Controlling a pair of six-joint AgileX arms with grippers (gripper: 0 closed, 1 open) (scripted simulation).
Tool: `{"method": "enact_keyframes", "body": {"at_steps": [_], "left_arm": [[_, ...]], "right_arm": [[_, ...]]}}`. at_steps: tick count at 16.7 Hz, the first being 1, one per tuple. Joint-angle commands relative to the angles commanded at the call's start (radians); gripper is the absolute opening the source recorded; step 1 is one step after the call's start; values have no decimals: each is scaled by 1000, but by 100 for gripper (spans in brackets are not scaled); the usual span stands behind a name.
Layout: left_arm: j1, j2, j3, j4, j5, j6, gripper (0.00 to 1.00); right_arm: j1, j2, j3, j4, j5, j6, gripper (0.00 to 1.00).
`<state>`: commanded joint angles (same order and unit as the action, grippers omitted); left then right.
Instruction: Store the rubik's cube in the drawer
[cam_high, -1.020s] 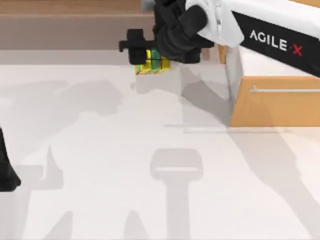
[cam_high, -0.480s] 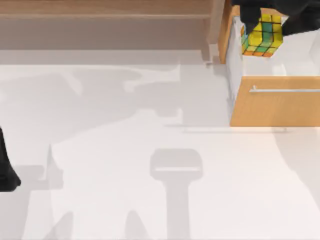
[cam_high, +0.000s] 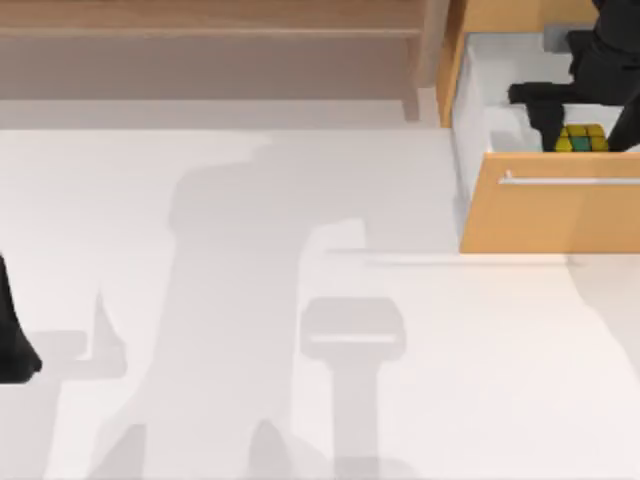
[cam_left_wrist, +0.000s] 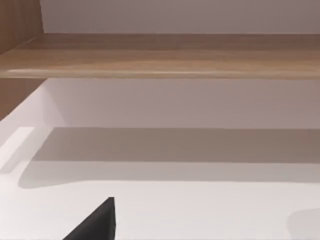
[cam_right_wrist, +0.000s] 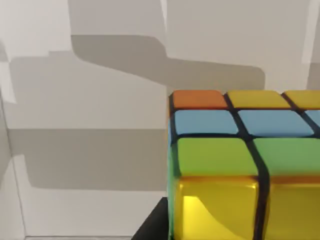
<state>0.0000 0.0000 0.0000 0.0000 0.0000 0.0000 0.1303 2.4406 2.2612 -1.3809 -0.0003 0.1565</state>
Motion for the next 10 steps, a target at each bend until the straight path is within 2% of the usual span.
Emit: {"method": "enact_keyframes", "body": {"at_steps": [6, 10], "left_arm": [[0, 0, 0, 0, 0, 0, 100], [0, 0, 0, 0, 0, 0, 100]], "right_arm": [[0, 9, 1, 0, 0, -4, 0], [0, 9, 1, 0, 0, -4, 30]]}}
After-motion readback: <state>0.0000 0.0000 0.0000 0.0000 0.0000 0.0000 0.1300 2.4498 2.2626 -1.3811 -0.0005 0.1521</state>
